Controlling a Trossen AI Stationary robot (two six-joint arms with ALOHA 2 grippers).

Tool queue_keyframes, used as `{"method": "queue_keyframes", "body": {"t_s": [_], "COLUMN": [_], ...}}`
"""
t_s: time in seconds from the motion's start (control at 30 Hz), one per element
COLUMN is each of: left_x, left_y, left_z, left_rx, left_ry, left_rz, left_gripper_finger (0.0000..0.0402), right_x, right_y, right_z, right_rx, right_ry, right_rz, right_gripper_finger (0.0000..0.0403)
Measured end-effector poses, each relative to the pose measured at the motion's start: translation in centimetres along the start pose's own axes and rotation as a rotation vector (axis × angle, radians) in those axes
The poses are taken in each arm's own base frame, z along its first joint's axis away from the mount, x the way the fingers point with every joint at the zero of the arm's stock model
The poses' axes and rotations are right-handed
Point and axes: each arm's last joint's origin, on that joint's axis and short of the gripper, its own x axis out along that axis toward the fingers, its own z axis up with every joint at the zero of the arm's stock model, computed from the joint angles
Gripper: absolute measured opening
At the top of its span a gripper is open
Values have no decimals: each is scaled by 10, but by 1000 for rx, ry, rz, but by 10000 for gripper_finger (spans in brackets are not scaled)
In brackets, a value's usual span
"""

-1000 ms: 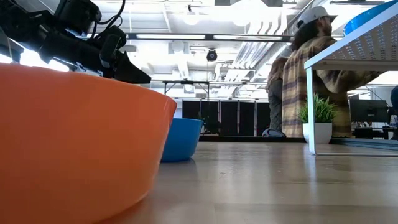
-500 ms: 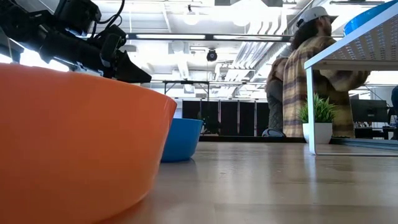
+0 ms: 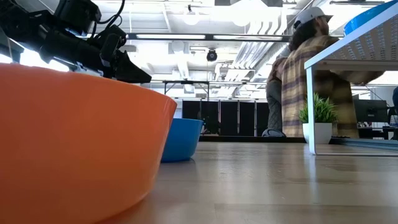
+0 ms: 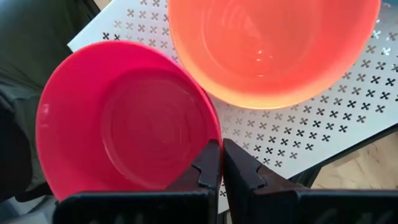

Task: Pick & Place Mini bowls
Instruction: Stack the red bowl on top of the other red bowl on the shelf

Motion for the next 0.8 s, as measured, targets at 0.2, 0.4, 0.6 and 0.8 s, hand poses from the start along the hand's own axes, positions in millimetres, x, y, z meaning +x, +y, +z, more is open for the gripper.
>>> {"method": "queue_keyframes", "body": {"t_s": [0.2,0.4,0.6,0.8], "left_x": [0,0,0,0], "left_y": [0,0,0,0], "left_z": [0,0,0,0], "left_rx": [0,0,0,0], "left_ry": [0,0,0,0], "left_rz": [0,0,0,0], "left_gripper_finger": [46,46,46,46], "right_x": [0,0,0,0], "right_y": [0,-1,-1,0], "right_z": [0,0,-1,-1], "right_rx": [-1,-1,4,6], "right_ry": [-17,-7,24,42], "right_rz": [-1,-6,-12,-6], "right_gripper_finger": [11,46,65,22]}}
